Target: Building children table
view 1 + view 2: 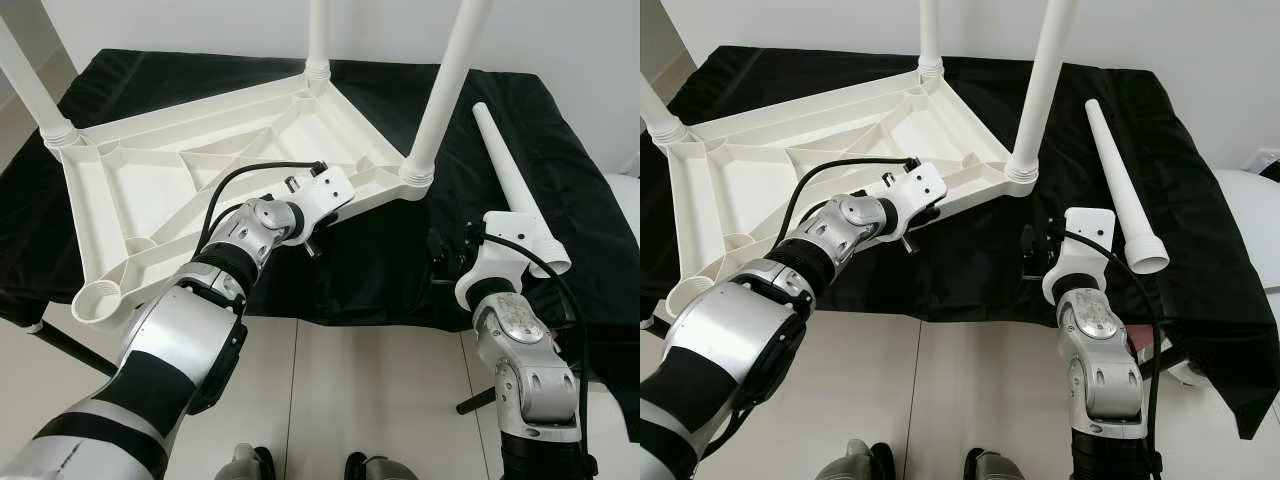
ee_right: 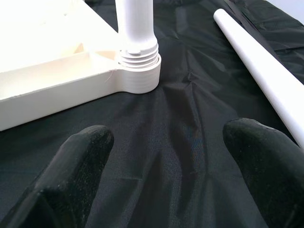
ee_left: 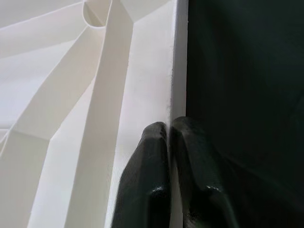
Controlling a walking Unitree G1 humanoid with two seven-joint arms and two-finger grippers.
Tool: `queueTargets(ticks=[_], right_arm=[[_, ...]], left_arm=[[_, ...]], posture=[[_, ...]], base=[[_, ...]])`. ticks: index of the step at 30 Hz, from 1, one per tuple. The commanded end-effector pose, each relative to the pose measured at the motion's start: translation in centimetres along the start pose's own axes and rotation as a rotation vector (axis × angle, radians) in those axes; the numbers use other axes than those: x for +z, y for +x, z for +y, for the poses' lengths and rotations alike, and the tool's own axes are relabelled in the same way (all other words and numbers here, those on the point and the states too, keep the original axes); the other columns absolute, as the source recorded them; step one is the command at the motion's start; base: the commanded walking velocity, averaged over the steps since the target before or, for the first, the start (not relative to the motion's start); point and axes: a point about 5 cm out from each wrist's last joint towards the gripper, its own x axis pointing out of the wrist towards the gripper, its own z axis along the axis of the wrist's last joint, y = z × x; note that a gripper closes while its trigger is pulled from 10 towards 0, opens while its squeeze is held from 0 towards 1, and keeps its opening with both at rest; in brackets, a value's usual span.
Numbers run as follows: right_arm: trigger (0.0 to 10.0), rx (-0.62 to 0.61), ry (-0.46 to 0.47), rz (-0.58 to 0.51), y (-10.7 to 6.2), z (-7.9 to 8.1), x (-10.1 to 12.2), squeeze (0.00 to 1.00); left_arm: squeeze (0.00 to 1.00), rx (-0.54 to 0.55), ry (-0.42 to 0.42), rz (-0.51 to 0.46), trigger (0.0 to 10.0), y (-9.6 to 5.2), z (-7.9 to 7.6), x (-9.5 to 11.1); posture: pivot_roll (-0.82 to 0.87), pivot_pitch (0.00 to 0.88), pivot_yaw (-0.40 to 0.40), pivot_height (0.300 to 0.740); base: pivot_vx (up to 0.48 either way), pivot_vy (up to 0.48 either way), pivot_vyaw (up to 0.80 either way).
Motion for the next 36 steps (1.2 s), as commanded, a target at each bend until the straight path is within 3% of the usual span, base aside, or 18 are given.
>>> queueTargets(ticks=[1, 2, 7, 12, 13, 17, 18, 23, 24, 26, 27, 28, 33, 34, 36], right_arm=[[10.0, 0.002, 0.003, 0.013, -0.1, 0.0, -0.2, 0.0], [10.0, 0.004, 0.002, 0.015, -0.1, 0.0, -0.2, 0.0], [10.0, 0.045, -0.043, 0.0, 0.0, -0.6, 0.3, 0.0], [10.0, 0.129, -0.091, -0.016, 0.1, -1.0, 0.9, 0.0], [10.0, 0.226, -0.143, -0.025, -0.1, -1.1, 1.6, 0.0], [10.0, 0.363, -0.199, -0.018, -1.0, -1.0, 2.0, 0.0], [10.0, 0.459, -0.222, -0.008, -1.9, -0.7, 2.1, 0.0], [10.0, 0.531, -0.242, -0.001, -2.6, -0.4, 2.0, 0.0], [10.0, 0.559, -0.246, 0.001, -2.8, -0.2, 2.0, 0.0], [10.0, 0.559, -0.246, 0.001, -2.8, -0.2, 2.0, 0.0], [10.0, 0.602, -0.251, 0.001, -3.1, 0.1, 2.0, 0.0], [10.0, 0.633, -0.256, -0.001, -3.4, 0.3, 2.1, 0.0], [10.0, 0.699, -0.267, 0.0, -3.9, 0.6, 2.2, 0.0], [10.0, 0.726, -0.272, 0.007, -4.2, 0.6, 2.2, 0.0], [10.0, 0.726, -0.272, 0.007, -4.2, 0.6, 2.2, 0.0]], left_arm=[[0.0, 0.016, -0.02, 0.106, 2.3, -0.3, -0.4, -3.0], [0.0, -0.037, -0.004, 0.1, 0.0, -0.5, -0.6, -3.2], [0.0, -0.274, 0.159, 0.019, 0.0, -1.6, -0.6, -3.0], [0.0, -0.374, 0.225, -0.023, 0.0, -2.3, -0.5, -2.8], [0.0, -0.448, 0.291, -0.055, 0.0, -3.1, -0.3, -2.8], [0.0, -0.524, 0.39, -0.078, 0.0, -4.3, -0.2, -3.2], [0.0, -0.581, 0.489, -0.083, 0.0, -5.3, -0.3, -3.8], [0.0, -0.61, 0.603, -0.067, 0.0, -6.0, -0.5, -4.6], [0.0, -0.639, 0.66, -0.067, 0.0, -6.4, -0.7, -5.0], [0.0, -0.639, 0.66, -0.067, 0.0, -6.4, -0.7, -5.0], [0.0, -0.67, 0.721, -0.076, 0.0, -6.9, -1.1, -5.3], [0.0, -0.686, 0.73, -0.083, 0.9, -7.1, -1.3, -5.4], [0.0, -0.701, 0.745, -0.08, 0.0, -7.5, -1.1, -5.6], [0.0, -0.716, 0.761, -0.067, 1.0, -8.1, -0.8, -5.9], [0.0, -0.716, 0.761, -0.067, 1.0, -8.1, -0.8, -5.9]], posture=[[-0.07, 0.16, 0.006, 0.74], [-0.07, 0.16, 0.007, 0.74], [-0.06, 0.162, 0.005, 0.74], [-0.05, 0.159, 0.003, 0.74], [-0.05, 0.156, 0.0, 0.74], [-0.05, 0.155, -0.002, 0.74], [-0.05, 0.152, -0.004, 0.74], [-0.04, 0.148, -0.006, 0.74], [-0.05, 0.146, -0.007, 0.74], [-0.05, 0.146, -0.007, 0.74], [-0.04, 0.143, -0.007, 0.74], [-0.04, 0.145, -0.009, 0.74], [-0.05, 0.144, -0.011, 0.74], [-0.06, 0.146, -0.011, 0.74], [-0.06, 0.146, -0.011, 0.74]], base=[[0.0, 0.0, 0.0], [0.0, 0.0, 0.0], [0.0, 0.0, 0.0], [0.0, 0.0, 0.0], [0.0, 0.0, 0.0], [0.0, 0.0, 0.0], [0.0, 0.0, 0.0], [0.0, 0.0, 0.0], [0.0, 0.0, 0.0], [0.0, 0.0, 0.0], [0.0, 0.0, 0.0], [0.0, 0.0, 0.0], [0.0, 0.0, 0.0], [0.0, 0.0, 0.0], [0.0, 0.0, 0.0]])
